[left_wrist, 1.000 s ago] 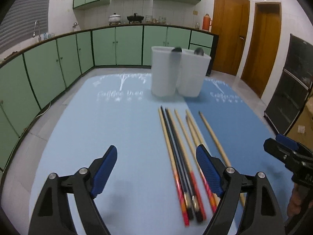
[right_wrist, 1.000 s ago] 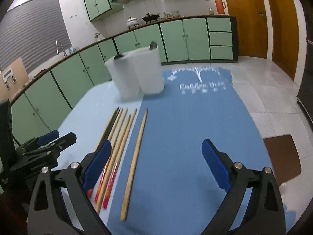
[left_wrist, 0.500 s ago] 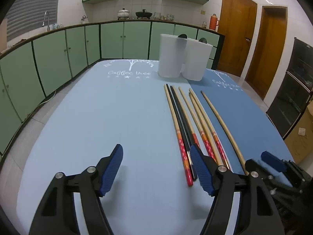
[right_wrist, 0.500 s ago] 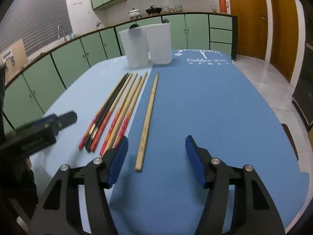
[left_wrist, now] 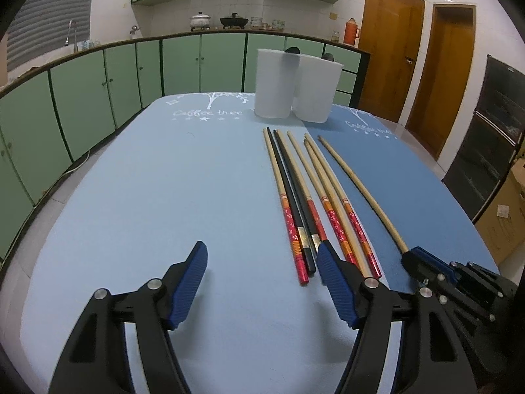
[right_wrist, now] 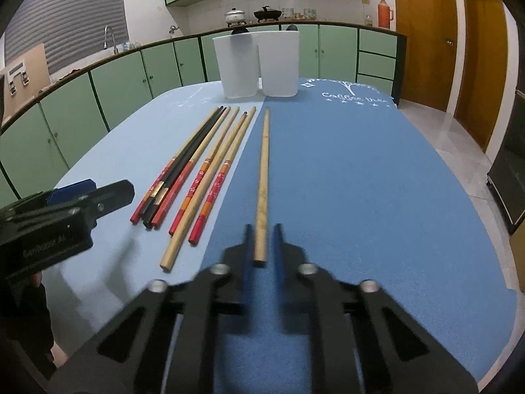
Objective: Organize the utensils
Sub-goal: 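Grasp a plain wooden chopstick with the right tool while the left grasps a red chopstick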
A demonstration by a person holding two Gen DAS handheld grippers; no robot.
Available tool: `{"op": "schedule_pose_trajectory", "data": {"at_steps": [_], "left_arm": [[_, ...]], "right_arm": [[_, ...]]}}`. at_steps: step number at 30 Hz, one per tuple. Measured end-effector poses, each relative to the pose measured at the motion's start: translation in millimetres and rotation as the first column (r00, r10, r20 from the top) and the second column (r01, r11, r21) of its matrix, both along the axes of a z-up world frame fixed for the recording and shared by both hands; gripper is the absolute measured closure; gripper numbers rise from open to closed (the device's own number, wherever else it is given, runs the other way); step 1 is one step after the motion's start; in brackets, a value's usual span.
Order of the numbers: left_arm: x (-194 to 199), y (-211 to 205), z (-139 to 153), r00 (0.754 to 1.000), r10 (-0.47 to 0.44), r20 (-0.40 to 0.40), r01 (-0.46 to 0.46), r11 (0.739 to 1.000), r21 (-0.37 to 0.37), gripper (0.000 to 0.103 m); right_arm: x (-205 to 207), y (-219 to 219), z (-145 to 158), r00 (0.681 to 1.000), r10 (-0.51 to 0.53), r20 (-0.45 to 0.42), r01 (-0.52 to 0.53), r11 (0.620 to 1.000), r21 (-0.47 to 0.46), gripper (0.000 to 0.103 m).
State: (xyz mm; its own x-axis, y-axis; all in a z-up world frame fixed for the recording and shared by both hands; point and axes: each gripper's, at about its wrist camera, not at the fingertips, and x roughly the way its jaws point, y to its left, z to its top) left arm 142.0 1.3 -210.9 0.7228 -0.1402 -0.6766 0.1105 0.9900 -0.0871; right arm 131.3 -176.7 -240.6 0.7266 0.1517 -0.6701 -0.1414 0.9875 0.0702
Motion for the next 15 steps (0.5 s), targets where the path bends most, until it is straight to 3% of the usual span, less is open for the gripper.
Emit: {"op": "schedule_pose_trajectory", "data": {"at_steps": [15], "left_arm": [[-3.1, 1.2, -14.6, 0.999, 0.030, -0.025, -0.029, 0.998, 0.048, 0.043]], "right_arm": [[7.1, -10.8, -0.2, 0.999, -0.042, -0.005, 0.042, 0.999, -0.006, 0.097]]}}
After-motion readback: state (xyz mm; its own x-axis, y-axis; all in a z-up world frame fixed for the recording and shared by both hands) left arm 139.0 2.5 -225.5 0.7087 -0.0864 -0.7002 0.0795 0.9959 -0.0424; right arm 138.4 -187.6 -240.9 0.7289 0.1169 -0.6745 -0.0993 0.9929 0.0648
